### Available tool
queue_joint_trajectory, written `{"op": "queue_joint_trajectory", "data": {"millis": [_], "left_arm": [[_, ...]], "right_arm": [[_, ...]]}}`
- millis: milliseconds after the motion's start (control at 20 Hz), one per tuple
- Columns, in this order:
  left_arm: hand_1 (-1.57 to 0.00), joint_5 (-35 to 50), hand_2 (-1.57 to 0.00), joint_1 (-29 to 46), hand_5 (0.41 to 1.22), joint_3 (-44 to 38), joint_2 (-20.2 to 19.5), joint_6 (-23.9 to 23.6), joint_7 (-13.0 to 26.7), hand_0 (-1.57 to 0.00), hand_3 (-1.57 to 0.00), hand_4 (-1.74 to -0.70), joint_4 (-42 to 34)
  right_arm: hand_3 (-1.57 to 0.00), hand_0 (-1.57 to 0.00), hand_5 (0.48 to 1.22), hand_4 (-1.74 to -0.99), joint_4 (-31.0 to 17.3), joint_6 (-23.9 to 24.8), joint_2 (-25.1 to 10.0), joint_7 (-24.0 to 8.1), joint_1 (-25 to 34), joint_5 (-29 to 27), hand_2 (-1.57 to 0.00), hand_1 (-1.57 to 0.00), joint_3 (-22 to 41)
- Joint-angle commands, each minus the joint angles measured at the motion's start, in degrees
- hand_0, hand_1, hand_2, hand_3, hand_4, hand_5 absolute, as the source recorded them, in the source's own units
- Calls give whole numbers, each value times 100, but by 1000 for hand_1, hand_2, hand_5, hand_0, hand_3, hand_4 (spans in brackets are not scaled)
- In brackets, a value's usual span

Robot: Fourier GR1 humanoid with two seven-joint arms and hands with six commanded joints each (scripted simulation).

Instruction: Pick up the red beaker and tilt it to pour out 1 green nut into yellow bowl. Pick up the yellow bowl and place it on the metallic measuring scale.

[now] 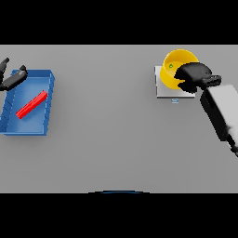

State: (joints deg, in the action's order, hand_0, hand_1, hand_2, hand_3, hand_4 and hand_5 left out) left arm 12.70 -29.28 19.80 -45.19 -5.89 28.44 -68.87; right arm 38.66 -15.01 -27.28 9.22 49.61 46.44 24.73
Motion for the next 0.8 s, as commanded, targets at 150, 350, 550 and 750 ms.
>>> {"op": "queue_joint_trajectory", "data": {"millis": [150,350,550,750], "left_arm": [[1,25,1,42,771,8,-20,-11,44,1,1,-834,-113],[1,123,1,97,760,-65,-28,11,-15,1,1,-837,-114],[1,45,1,-11,752,-7,37,-31,45,1,1,-835,-77],[1,20,1,22,760,10,-5,-32,35,1,1,-833,-136]], "right_arm": [[-688,-1147,1014,-1559,0,-172,54,-158,22,-142,-848,-958,-107],[-318,-484,863,-1485,-74,-395,83,-198,87,-295,-376,-459,-223],[-131,-198,817,-1435,-255,-367,48,-93,134,-156,-153,-194,-118],[-53,-80,787,-1395,-165,-513,54,-229,120,-127,-62,-79,-56]]}}
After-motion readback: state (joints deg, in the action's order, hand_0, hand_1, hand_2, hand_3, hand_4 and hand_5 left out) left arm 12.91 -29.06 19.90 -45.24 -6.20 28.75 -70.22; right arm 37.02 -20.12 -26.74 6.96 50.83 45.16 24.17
